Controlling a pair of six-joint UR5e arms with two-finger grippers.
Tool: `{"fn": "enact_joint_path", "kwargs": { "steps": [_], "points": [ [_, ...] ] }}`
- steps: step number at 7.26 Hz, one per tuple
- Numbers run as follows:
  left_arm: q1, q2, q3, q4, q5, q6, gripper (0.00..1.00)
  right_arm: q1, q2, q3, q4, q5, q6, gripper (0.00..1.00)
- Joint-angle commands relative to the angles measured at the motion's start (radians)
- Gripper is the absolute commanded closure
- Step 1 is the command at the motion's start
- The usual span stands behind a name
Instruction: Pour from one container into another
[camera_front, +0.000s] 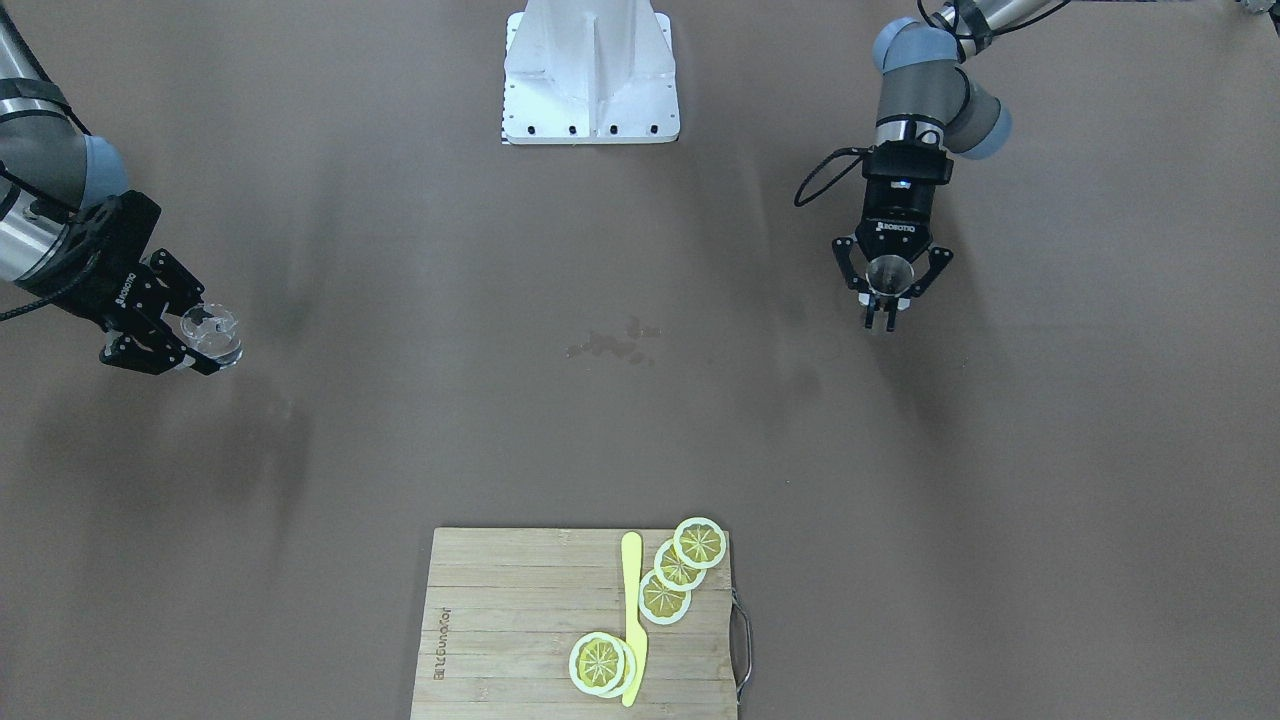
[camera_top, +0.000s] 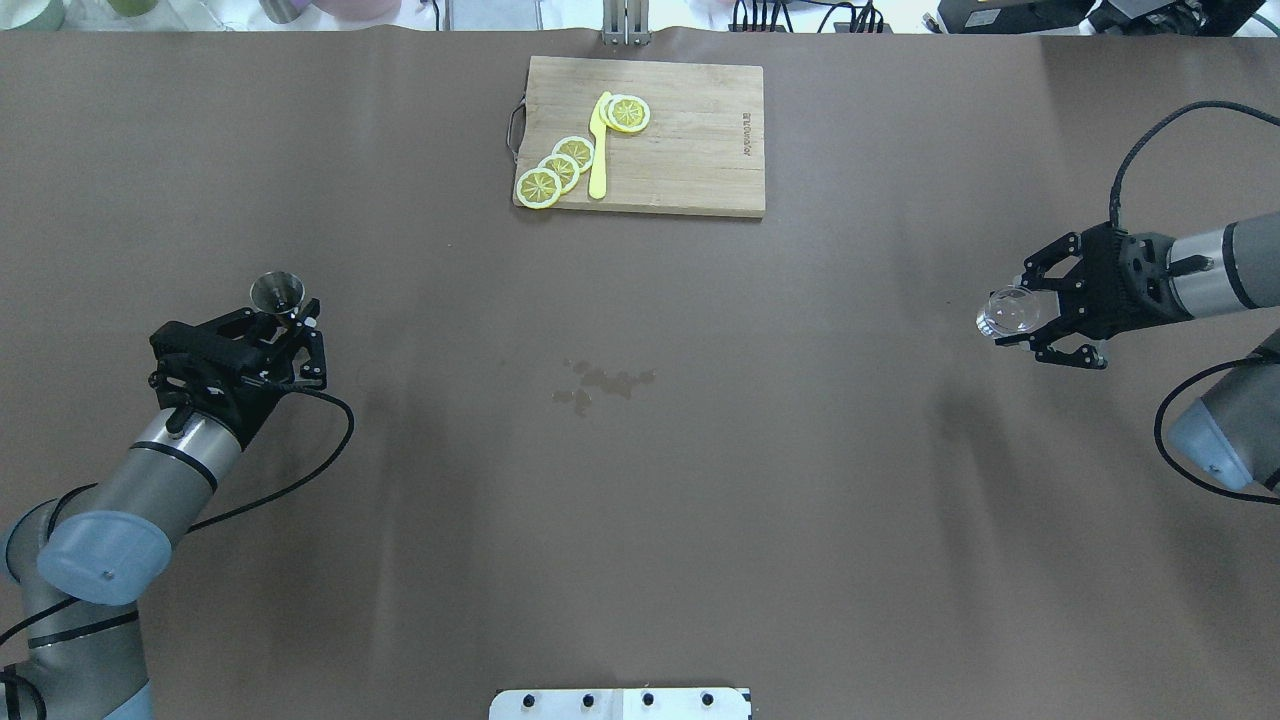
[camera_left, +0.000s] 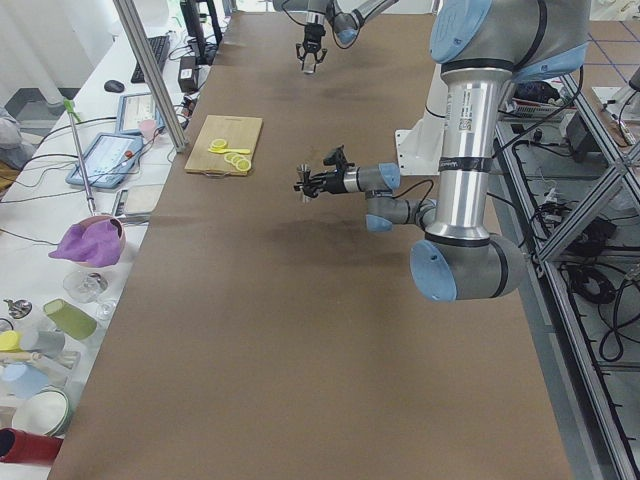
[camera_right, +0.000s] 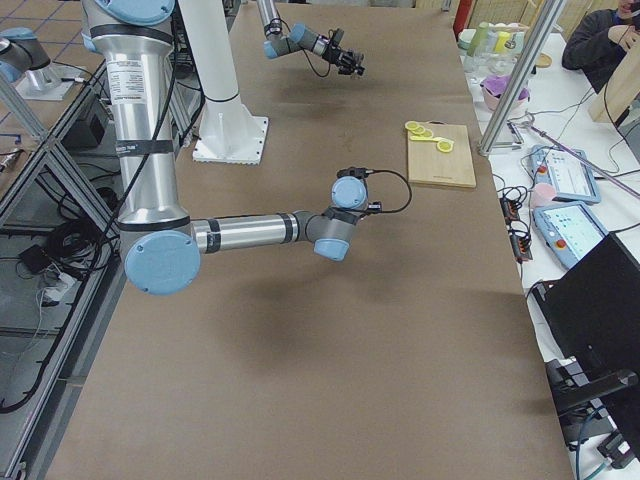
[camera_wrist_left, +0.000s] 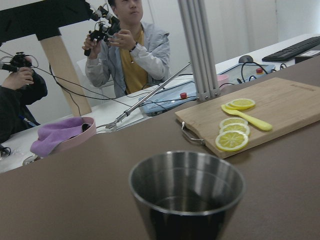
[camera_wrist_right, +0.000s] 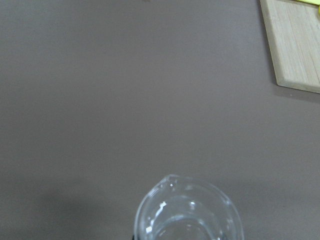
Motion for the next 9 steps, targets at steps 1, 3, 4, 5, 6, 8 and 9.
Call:
{"fn": "enact_joint_path", "kwargs": {
  "steps": [1,3,4,5,6,8,9],
  "points": [
    [-0.061,0.005,0.072,-0.028,-0.047,-0.035,1.00,-0.001,0.010,-0.123,0.165,0.001,0.085,1.00],
    [-0.126,-0.012,0.155,-0.082,-0.085,-0.041,1.00,-0.001,0.013,-0.198,0.296,-0.002,0.122,1.00],
    [-0.188,-0.059,0.173,-0.082,-0.144,-0.054,1.00,-0.001,0.014,-0.221,0.342,-0.002,0.157,1.00],
    [-0.194,-0.059,0.228,-0.111,-0.166,-0.088,1.00,-0.002,0.016,-0.232,0.364,-0.001,0.190,1.00],
    [-0.193,-0.073,0.251,-0.122,-0.173,-0.143,1.00,-0.004,0.017,-0.247,0.405,-0.005,0.236,1.00],
    [-0.190,-0.117,0.311,-0.116,-0.174,-0.153,1.00,-0.005,0.024,-0.287,0.437,-0.005,0.255,1.00],
    [-0.191,-0.127,0.298,-0.114,-0.173,-0.153,1.00,-0.007,0.024,-0.301,0.438,-0.005,0.255,1.00]
  ]
}}
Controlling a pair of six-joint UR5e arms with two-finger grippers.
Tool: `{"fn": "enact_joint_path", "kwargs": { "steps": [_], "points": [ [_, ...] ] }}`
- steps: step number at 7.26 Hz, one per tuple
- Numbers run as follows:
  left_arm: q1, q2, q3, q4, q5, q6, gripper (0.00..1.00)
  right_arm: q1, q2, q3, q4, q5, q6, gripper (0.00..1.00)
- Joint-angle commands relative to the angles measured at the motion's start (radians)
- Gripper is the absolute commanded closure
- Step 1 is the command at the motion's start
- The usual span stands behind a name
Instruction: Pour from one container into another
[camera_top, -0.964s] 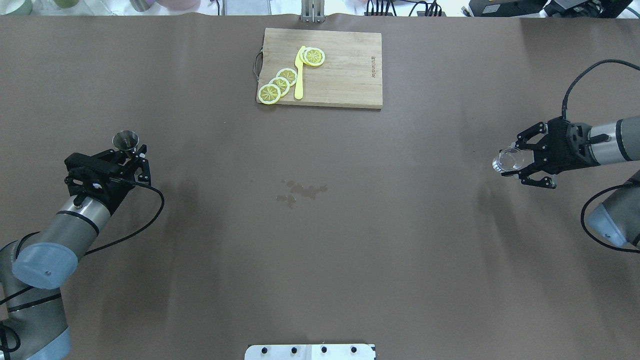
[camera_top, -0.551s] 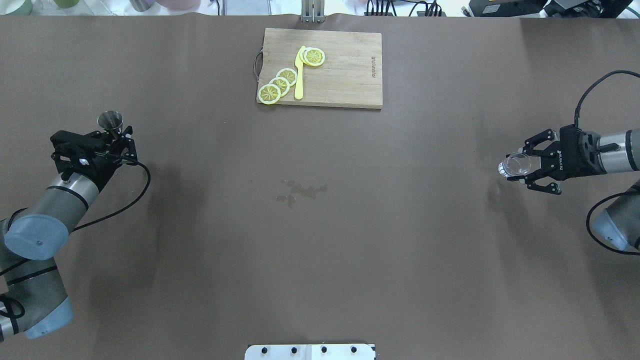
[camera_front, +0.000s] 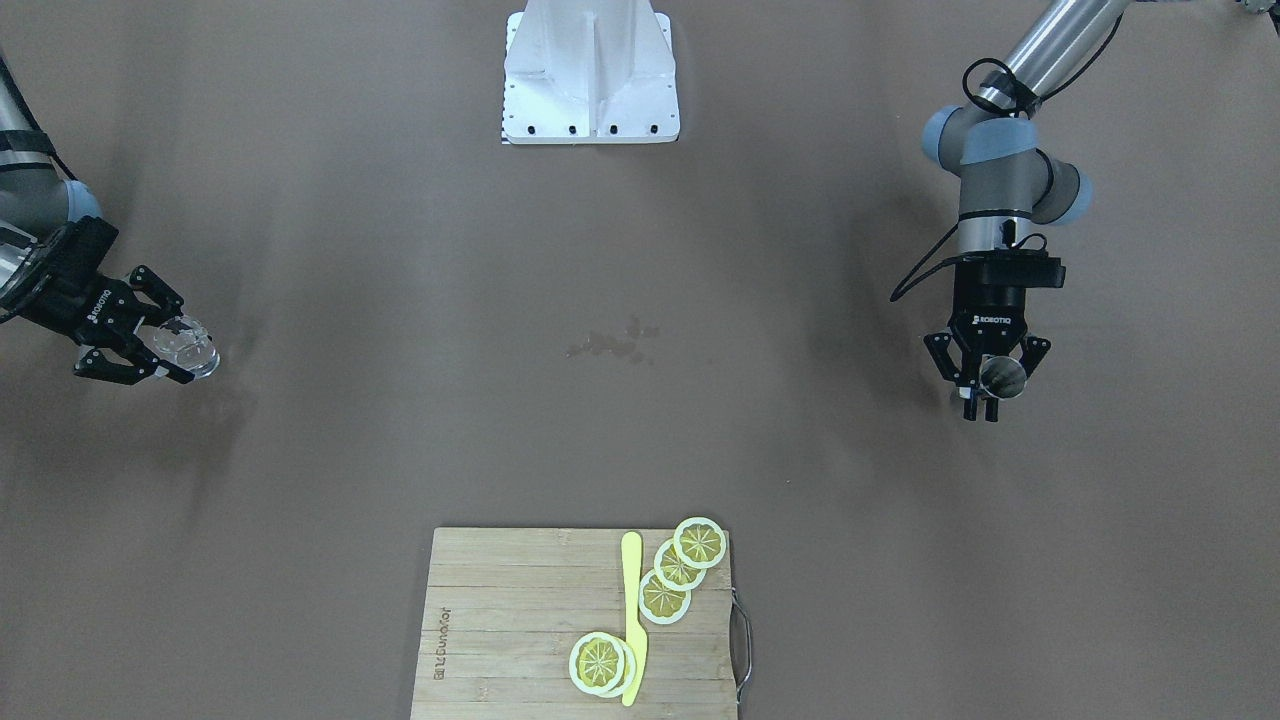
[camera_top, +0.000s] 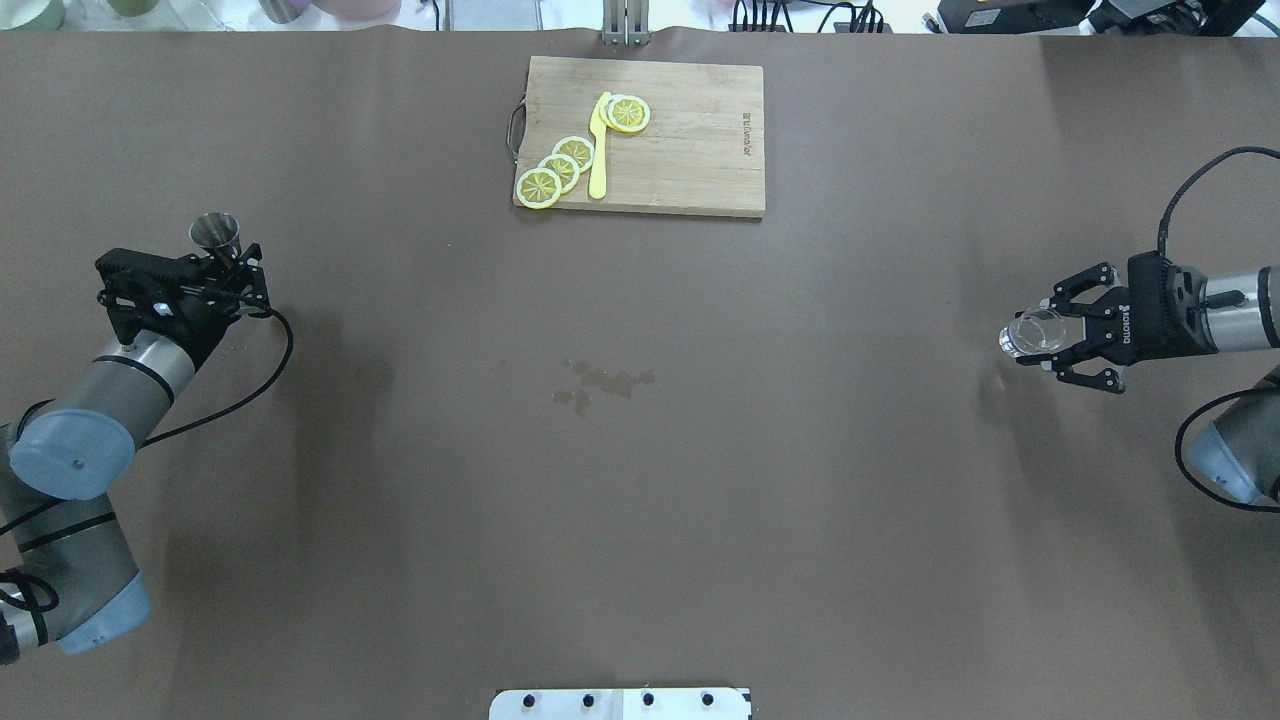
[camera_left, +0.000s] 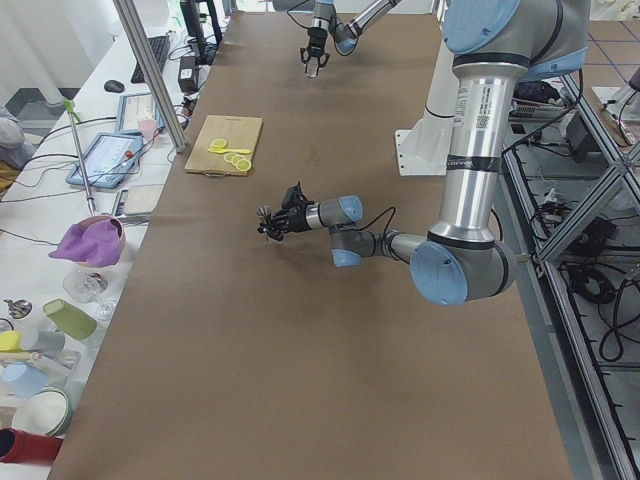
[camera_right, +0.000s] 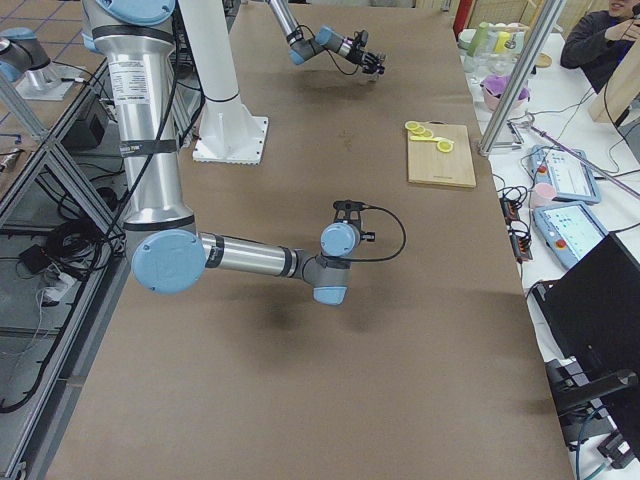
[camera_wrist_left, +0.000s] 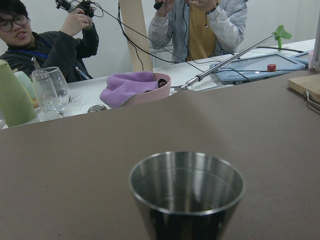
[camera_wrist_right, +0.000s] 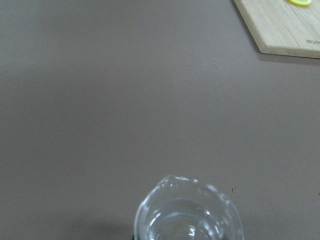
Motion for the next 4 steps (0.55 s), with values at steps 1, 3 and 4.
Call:
{"fn": "enact_joint_path", "kwargs": {
  "steps": [1,3,4],
  "points": [
    [-0.004,-0.020,-0.017,0.001,0.009,0.000,1.00,-0.006,0.009,-0.043,0.007,0.003,0.005,1.00],
    [0.000,-0.008,-0.063,0.003,0.102,-0.001,1.00,-0.006,0.015,-0.060,0.022,0.003,0.003,1.00],
    [0.005,-0.006,-0.062,0.001,0.144,-0.027,1.00,-0.006,0.015,-0.066,0.030,0.003,0.003,1.00]
  ]
}}
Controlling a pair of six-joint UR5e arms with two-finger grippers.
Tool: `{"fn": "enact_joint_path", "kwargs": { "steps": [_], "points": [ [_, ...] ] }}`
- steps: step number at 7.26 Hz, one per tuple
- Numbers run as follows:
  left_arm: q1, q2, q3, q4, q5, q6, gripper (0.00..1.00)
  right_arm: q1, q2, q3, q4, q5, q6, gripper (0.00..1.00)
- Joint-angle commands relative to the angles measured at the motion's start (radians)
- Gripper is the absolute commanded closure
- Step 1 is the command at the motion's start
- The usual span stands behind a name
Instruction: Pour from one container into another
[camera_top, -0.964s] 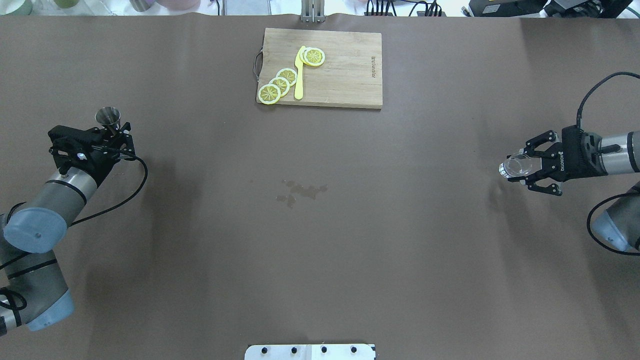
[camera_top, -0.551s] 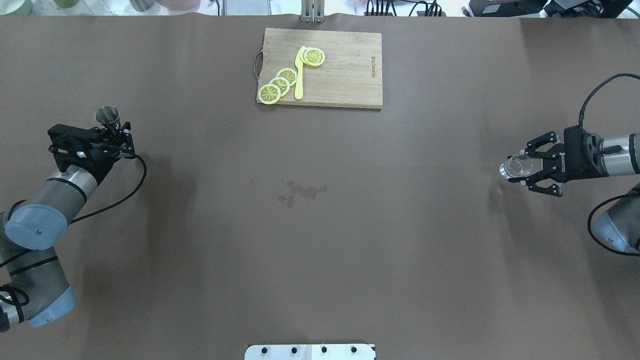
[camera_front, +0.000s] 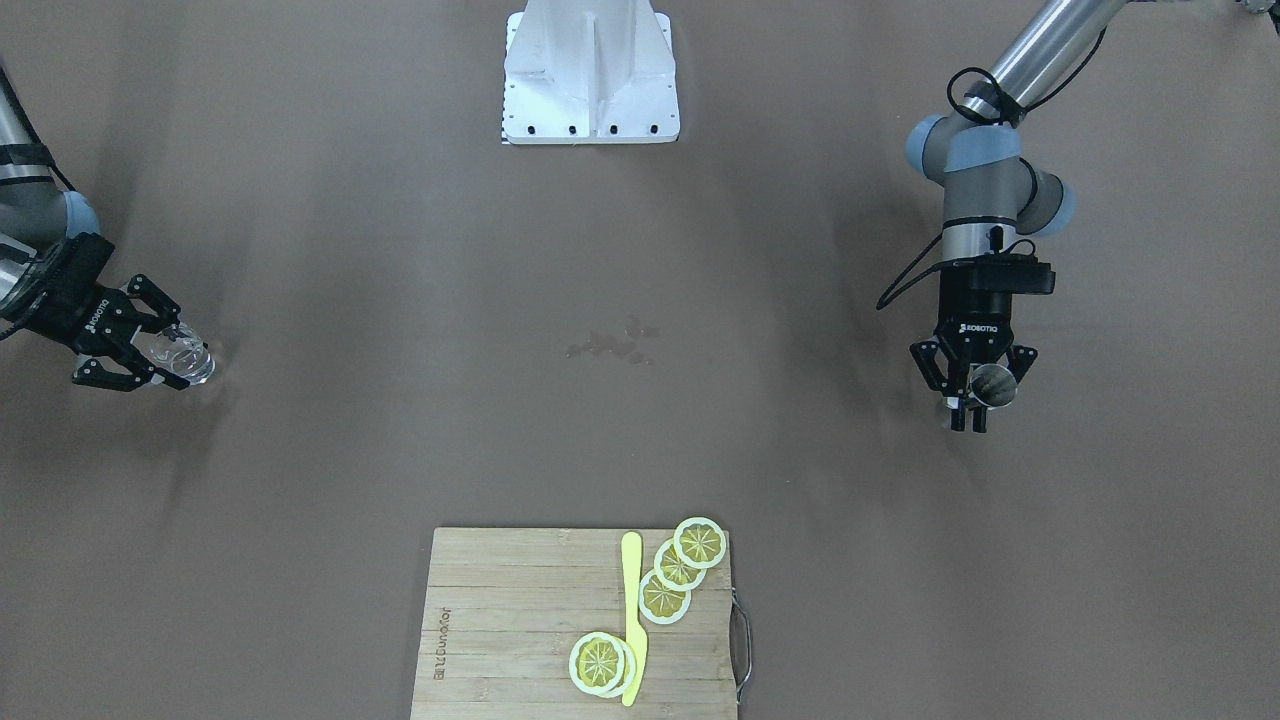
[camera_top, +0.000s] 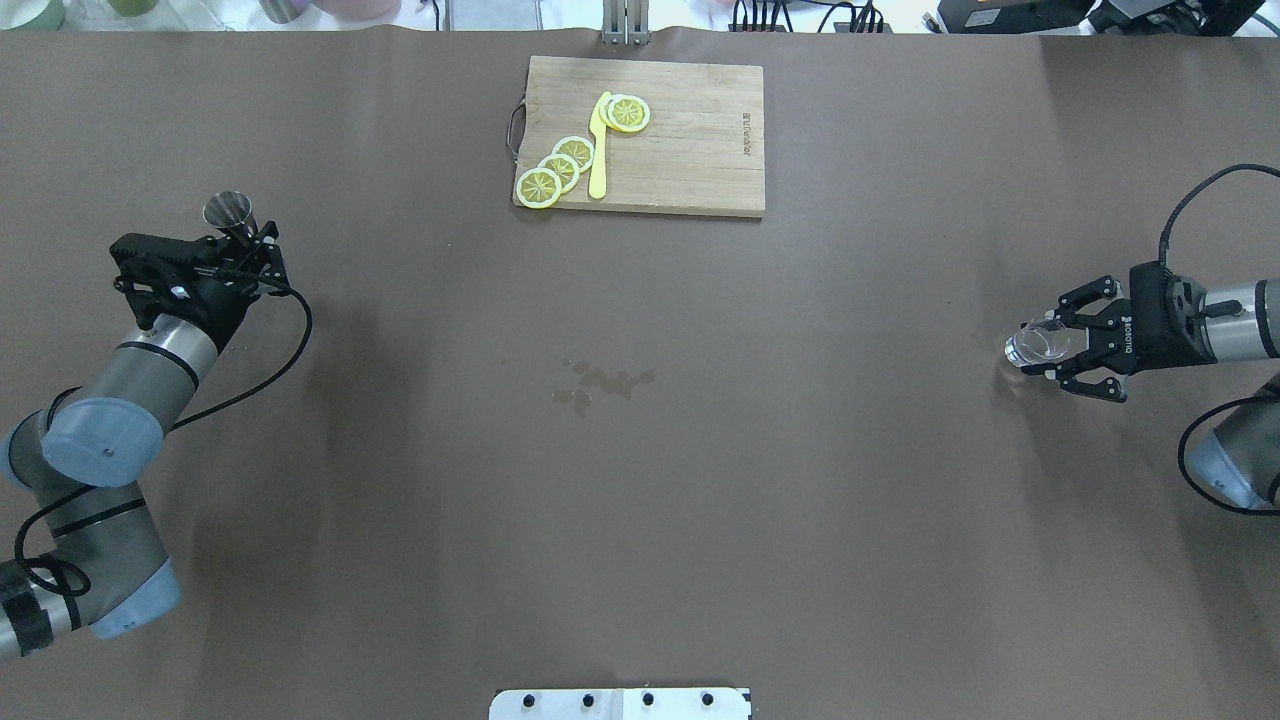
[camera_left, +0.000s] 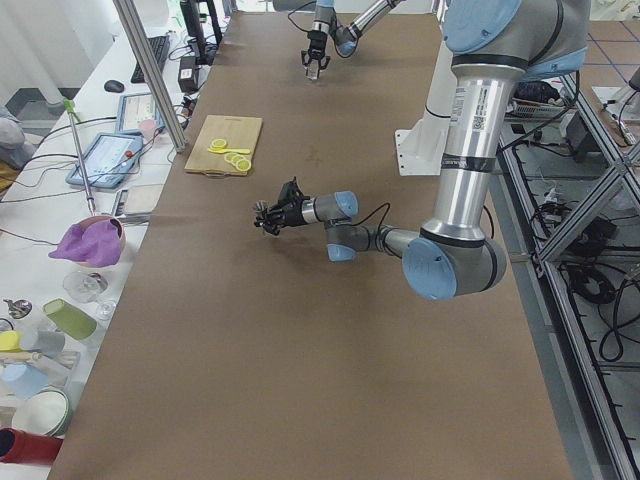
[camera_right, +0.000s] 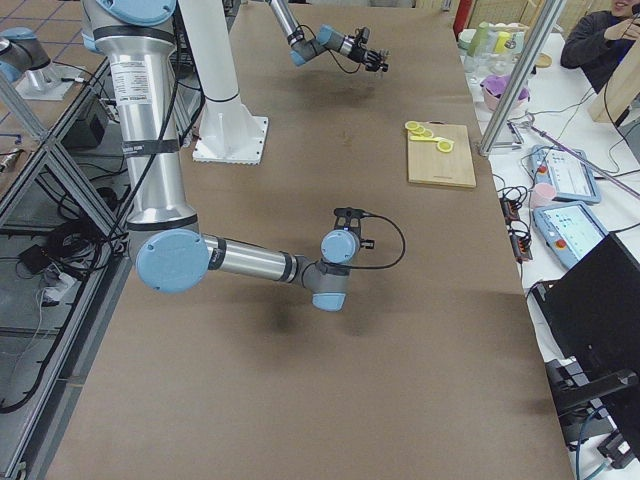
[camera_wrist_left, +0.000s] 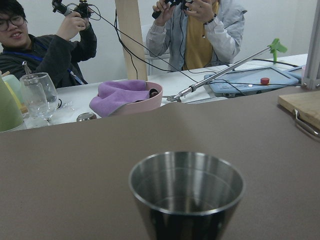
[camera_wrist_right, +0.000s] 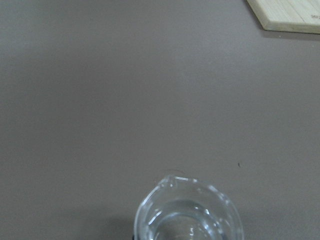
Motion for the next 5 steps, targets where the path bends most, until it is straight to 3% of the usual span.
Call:
{"fn": "enact_joint_path", "kwargs": {
  "steps": [1,5],
  "points": [
    [0.006,0.003,-0.005,0.022,0.066,-0.049,1.00,-0.001,0.001,-0.011,0.011,0.000,-0.001,1.00],
    [0.059,-0.017,0.010,0.149,0.221,-0.074,1.00,-0.007,0.001,-0.040,0.038,0.001,-0.001,1.00]
  ]
}}
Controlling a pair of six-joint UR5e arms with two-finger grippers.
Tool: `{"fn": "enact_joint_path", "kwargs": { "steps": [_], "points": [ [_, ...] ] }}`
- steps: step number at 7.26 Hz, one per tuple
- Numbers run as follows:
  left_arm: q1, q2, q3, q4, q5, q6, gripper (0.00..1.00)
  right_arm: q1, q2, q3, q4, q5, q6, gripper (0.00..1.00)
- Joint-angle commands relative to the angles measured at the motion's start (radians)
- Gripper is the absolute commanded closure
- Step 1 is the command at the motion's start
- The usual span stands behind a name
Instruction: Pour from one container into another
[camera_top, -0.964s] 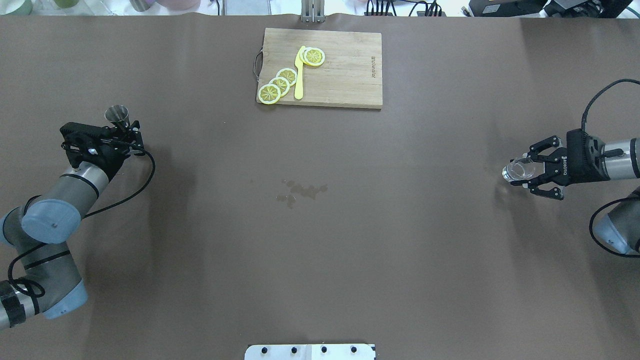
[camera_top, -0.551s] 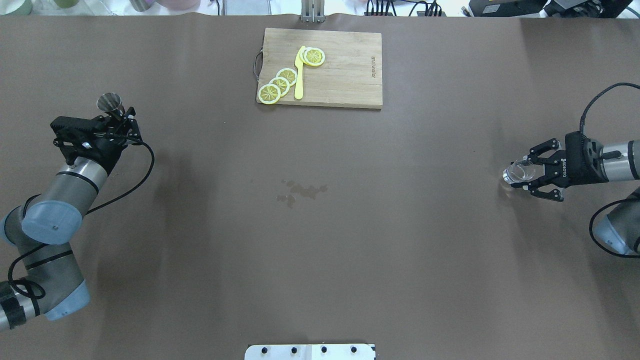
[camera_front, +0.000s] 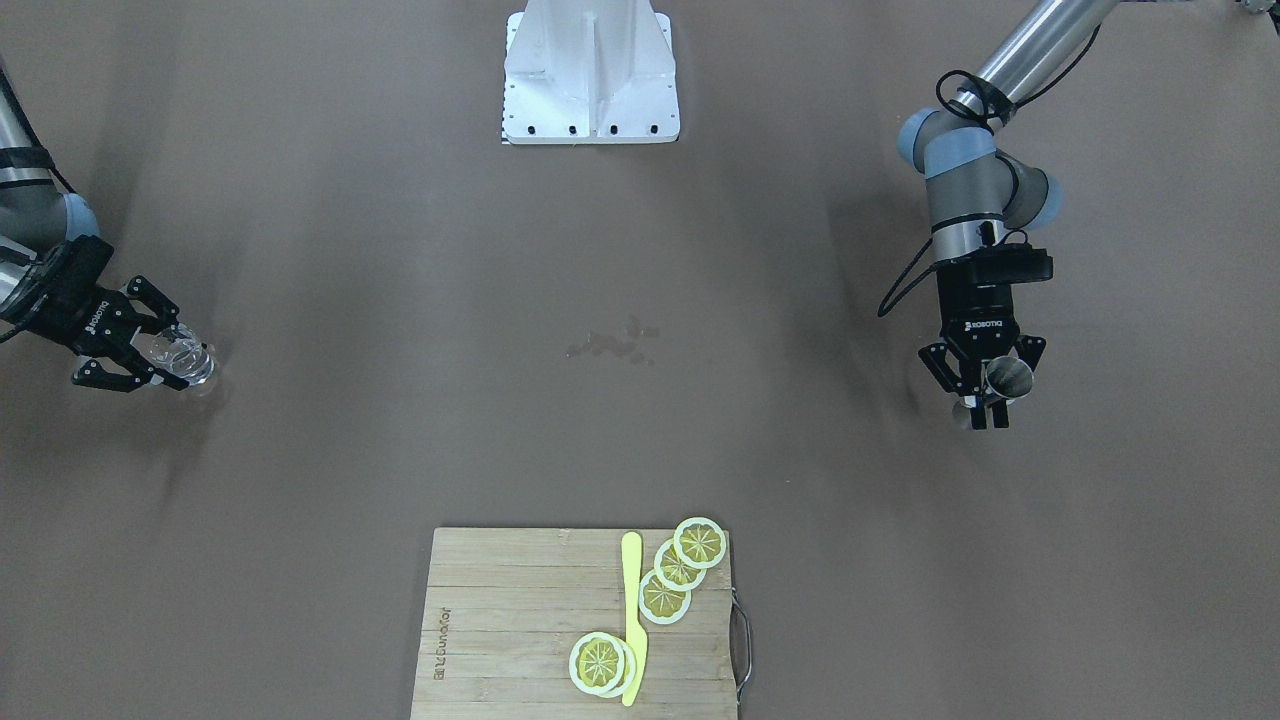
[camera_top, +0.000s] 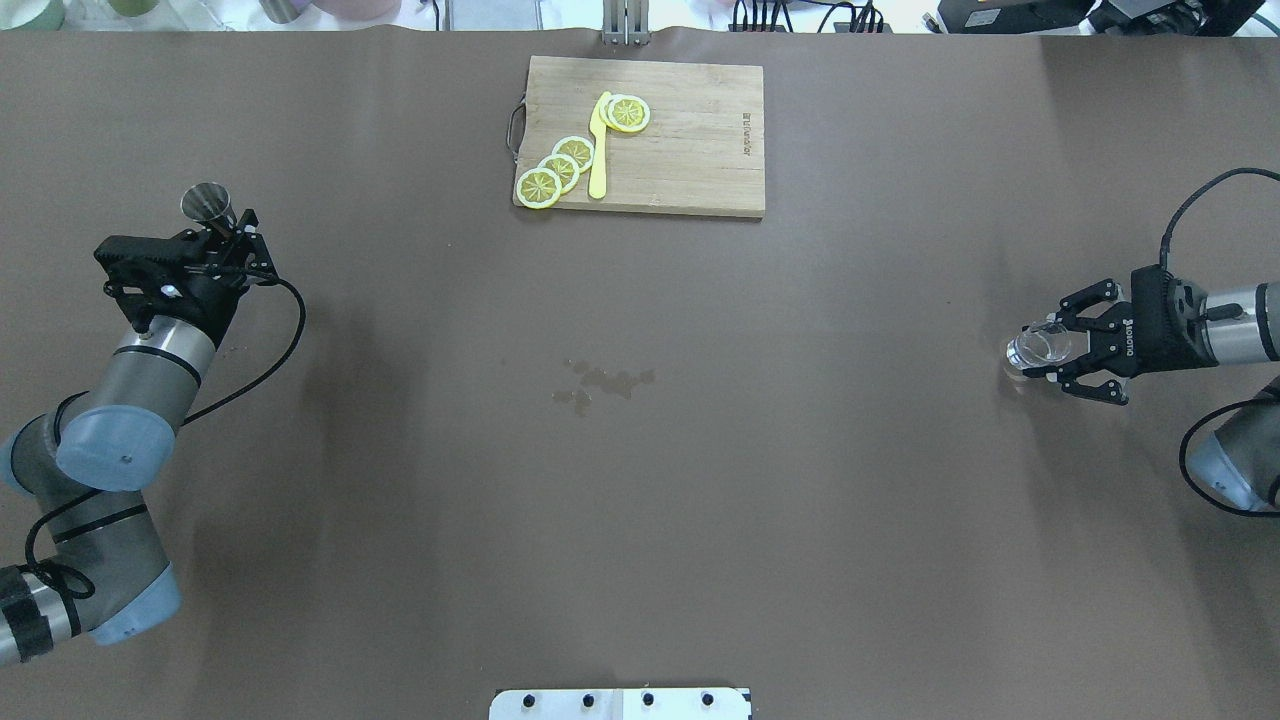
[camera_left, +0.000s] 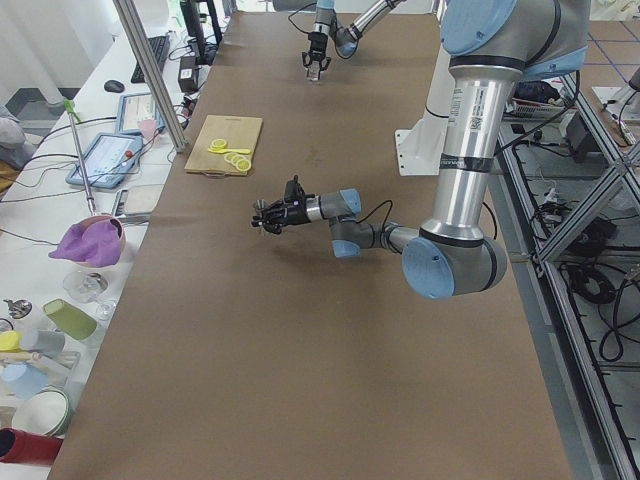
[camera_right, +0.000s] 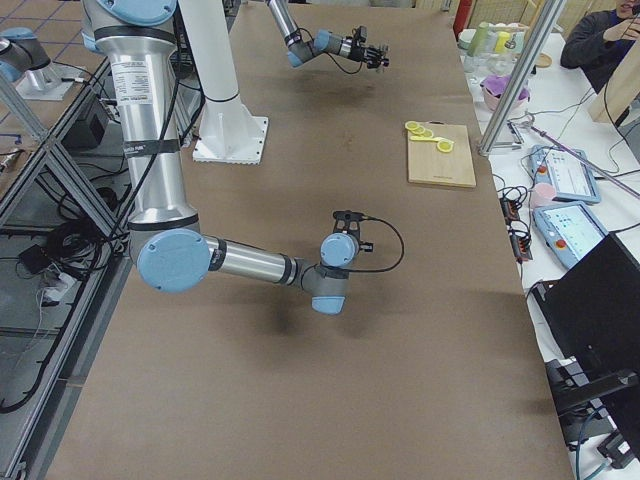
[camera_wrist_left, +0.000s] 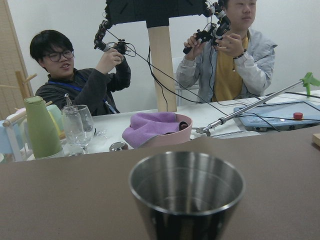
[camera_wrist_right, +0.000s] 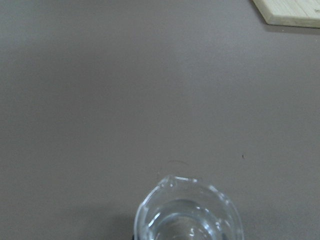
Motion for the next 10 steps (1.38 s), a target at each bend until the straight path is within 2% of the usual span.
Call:
{"fn": "enact_joint_path", "kwargs": {
  "steps": [1,3,5,6,7,10],
  "points": [
    [0.048,-0.015,0.003,0.041,0.080,-0.026,1.00,-0.002,0.000,-0.021,0.025,0.000,0.000,1.00],
    [0.057,-0.012,0.001,0.054,0.079,-0.116,1.00,-0.002,0.000,-0.021,0.026,0.000,0.002,1.00],
    [0.068,-0.009,0.006,0.075,0.079,-0.173,1.00,-0.003,0.006,-0.021,0.037,-0.001,0.002,0.19],
    [0.089,-0.015,-0.002,0.134,0.092,-0.206,1.00,-0.002,0.006,-0.023,0.039,0.000,0.002,0.00],
    [0.093,-0.013,-0.009,0.176,0.129,-0.272,1.00,-0.003,0.006,-0.024,0.039,0.000,0.002,0.00],
    [0.109,-0.006,-0.026,0.219,0.138,-0.299,1.00,-0.002,0.006,-0.021,0.052,0.005,0.008,0.00]
  ]
}}
